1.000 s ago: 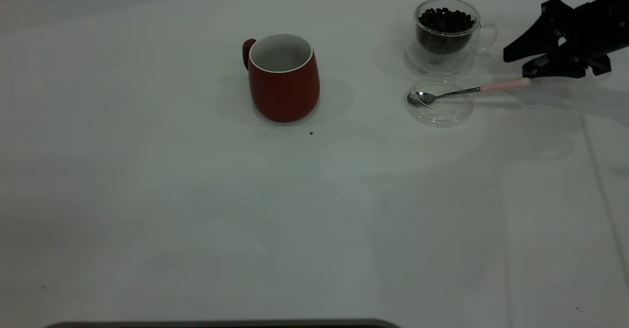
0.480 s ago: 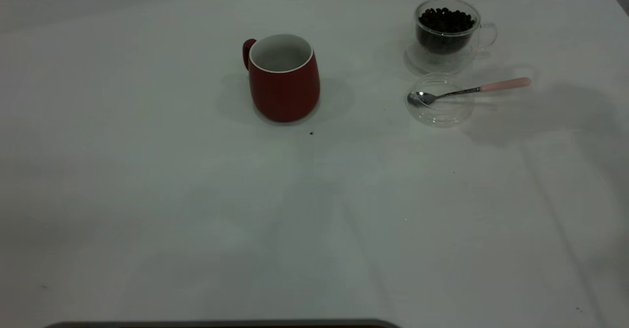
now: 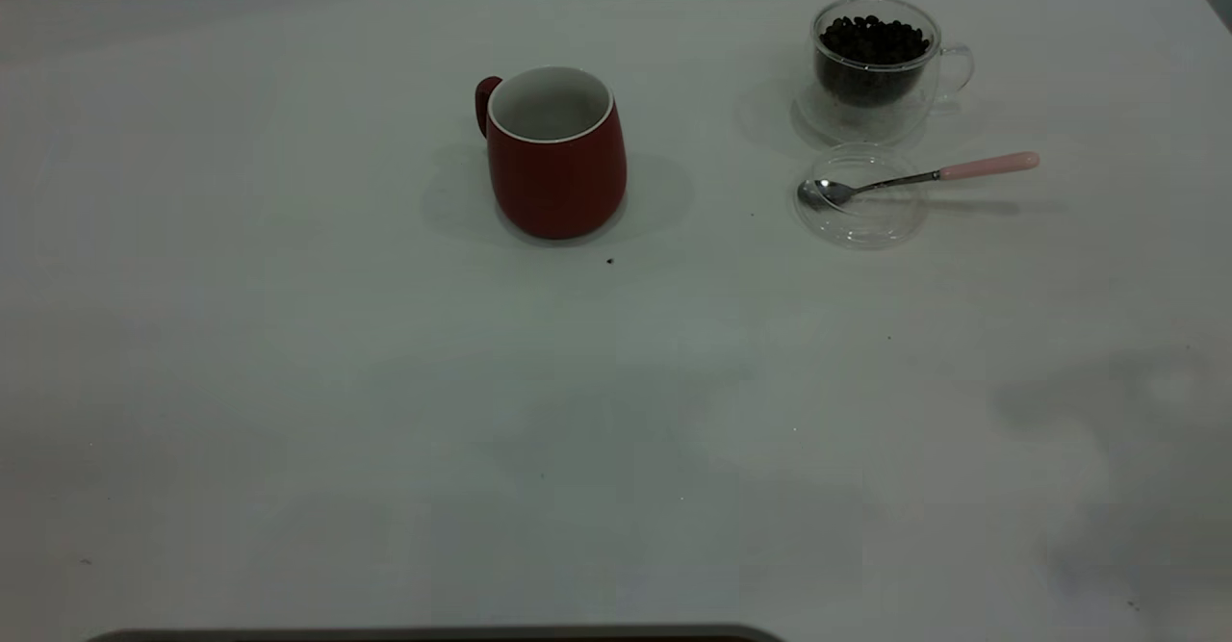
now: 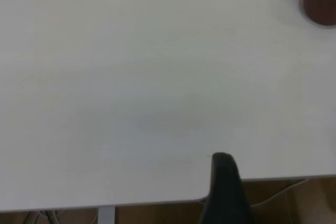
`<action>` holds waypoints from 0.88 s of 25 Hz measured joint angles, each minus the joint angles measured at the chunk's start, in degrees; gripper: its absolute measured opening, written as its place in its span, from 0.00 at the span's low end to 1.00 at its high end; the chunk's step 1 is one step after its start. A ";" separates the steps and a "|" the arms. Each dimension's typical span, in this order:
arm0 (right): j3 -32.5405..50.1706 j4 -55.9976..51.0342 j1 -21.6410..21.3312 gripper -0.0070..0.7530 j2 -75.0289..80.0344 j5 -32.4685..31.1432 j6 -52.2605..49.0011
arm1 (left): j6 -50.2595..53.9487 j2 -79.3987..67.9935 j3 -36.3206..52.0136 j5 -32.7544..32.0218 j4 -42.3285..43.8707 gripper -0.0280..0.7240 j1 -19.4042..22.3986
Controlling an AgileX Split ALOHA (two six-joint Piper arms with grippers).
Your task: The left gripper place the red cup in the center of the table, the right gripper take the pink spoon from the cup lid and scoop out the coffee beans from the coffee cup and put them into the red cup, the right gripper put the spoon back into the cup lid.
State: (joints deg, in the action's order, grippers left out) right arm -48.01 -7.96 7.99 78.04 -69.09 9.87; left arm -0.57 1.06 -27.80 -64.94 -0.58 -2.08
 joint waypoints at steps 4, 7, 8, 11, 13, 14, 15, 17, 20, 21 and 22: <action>11.10 3.60 0.00 0.59 -10.44 1.91 -3.45 | 0.00 0.00 0.00 0.00 0.00 0.82 0.00; 17.01 4.42 0.00 0.59 -17.25 4.03 -4.26 | 0.00 0.00 0.00 0.00 0.00 0.82 0.00; 18.63 4.48 0.00 0.59 -19.44 4.63 -4.33 | 0.00 0.00 0.00 0.00 0.00 0.82 0.00; 20.45 4.54 0.00 0.59 -25.32 6.53 -4.33 | 0.06 0.00 0.00 0.00 0.00 0.82 0.00; 20.56 4.54 0.00 0.59 -28.99 6.91 -4.33 | 0.06 0.00 0.00 0.00 0.00 0.82 0.00; 20.70 4.54 0.00 0.59 -30.48 6.90 -4.33 | 0.06 0.00 0.00 0.00 0.00 0.82 0.00; 20.82 4.54 0.00 0.59 -32.30 6.90 -4.33 | 0.06 0.00 0.00 0.00 0.00 0.82 0.00; 20.89 4.54 0.00 0.59 -36.25 6.82 -4.33 | 0.06 0.00 0.00 0.00 0.00 0.82 0.00; 20.94 4.54 0.00 0.59 -42.92 6.65 -4.33 | 0.06 0.00 0.00 0.00 0.00 0.82 0.00; 20.94 4.54 0.00 0.59 -45.08 6.66 -4.33 | 0.06 0.00 0.00 0.00 0.00 0.82 0.00; 20.94 4.54 0.00 0.59 -47.79 6.54 -4.33 | 0.06 0.00 0.00 0.00 0.00 0.82 0.00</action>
State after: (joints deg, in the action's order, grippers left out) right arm -27.07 -3.42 7.99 30.25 -62.55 5.55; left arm -0.50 1.06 -27.80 -64.94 -0.58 -2.08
